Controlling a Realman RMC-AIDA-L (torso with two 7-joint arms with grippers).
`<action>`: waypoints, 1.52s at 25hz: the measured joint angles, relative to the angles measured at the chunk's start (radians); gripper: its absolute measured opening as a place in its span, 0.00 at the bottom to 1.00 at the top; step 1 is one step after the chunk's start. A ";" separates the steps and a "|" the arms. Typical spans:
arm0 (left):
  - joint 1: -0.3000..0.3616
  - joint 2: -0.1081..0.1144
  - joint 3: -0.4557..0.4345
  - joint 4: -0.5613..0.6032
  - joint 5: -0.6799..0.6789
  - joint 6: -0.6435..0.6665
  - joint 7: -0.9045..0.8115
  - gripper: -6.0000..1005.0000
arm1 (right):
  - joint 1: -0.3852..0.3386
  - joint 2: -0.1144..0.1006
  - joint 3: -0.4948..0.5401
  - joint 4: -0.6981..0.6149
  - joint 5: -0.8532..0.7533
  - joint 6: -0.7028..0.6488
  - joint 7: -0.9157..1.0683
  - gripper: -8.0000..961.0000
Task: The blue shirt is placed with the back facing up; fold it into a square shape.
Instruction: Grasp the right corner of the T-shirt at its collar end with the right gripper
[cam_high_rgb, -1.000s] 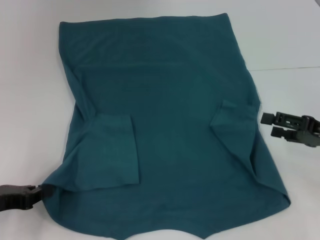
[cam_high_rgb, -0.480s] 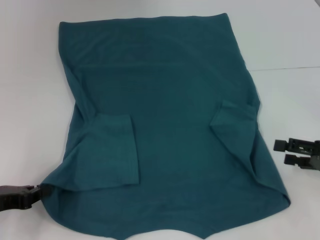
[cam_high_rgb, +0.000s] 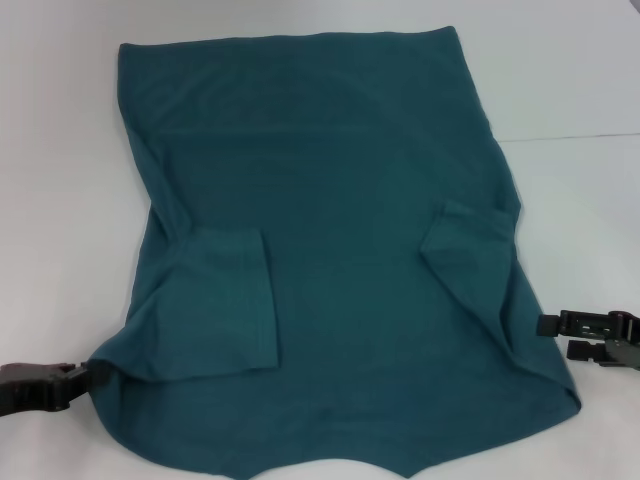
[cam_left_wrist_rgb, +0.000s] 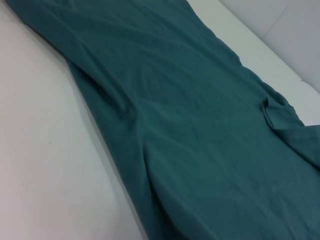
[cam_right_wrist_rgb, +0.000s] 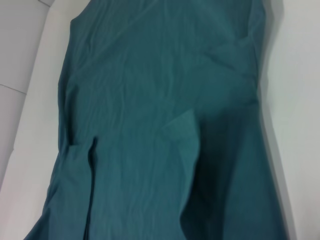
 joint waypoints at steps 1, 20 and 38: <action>-0.001 0.000 0.001 -0.001 0.000 0.000 0.000 0.02 | 0.001 0.000 0.000 0.002 0.000 0.003 0.000 0.97; -0.011 0.002 -0.001 -0.003 -0.001 0.001 0.000 0.02 | 0.025 0.001 -0.009 0.000 -0.041 -0.015 0.019 0.97; -0.016 0.002 -0.001 -0.005 -0.001 -0.011 0.000 0.02 | 0.065 0.015 -0.012 -0.008 -0.033 -0.132 0.021 0.97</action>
